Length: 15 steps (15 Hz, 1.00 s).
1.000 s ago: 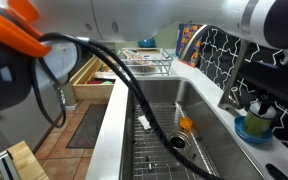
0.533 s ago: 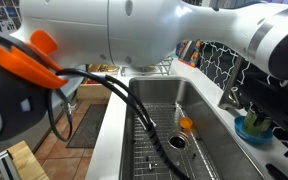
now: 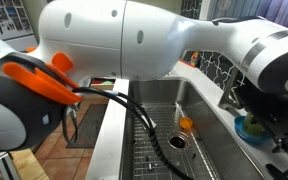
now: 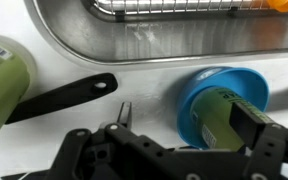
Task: Exchange the two hand wash soap bottled on the sink, then put the hand wash soap on the blue plate next to the edge
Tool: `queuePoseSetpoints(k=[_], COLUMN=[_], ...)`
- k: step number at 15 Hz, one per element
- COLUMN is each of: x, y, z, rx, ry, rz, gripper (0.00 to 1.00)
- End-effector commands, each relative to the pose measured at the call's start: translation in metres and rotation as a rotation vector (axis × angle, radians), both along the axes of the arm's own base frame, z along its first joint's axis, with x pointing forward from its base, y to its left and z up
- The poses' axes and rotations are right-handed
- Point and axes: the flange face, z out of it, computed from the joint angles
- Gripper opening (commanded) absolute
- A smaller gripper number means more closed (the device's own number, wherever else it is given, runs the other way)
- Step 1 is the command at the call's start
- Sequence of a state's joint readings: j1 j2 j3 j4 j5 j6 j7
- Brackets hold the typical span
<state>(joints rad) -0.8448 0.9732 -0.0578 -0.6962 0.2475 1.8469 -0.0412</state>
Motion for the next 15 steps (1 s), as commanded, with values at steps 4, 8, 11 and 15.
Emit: queuePoseSetpoints(k=[4, 8, 11, 15], x=[0.004, 0.003, 0.004, 0.003], y=[-0.005, -0.005, -0.006, -0.006], z=[-0.020, -0.030, -0.037, -0.041], rx=[0.052, 0.085, 0.096, 0.108], ry=[-0.024, -0.013, -0.009, -0.005], rz=[-0.130, -0.161, -0.186, -0.204], gripper=[1.00, 1.00, 0.96, 0.68])
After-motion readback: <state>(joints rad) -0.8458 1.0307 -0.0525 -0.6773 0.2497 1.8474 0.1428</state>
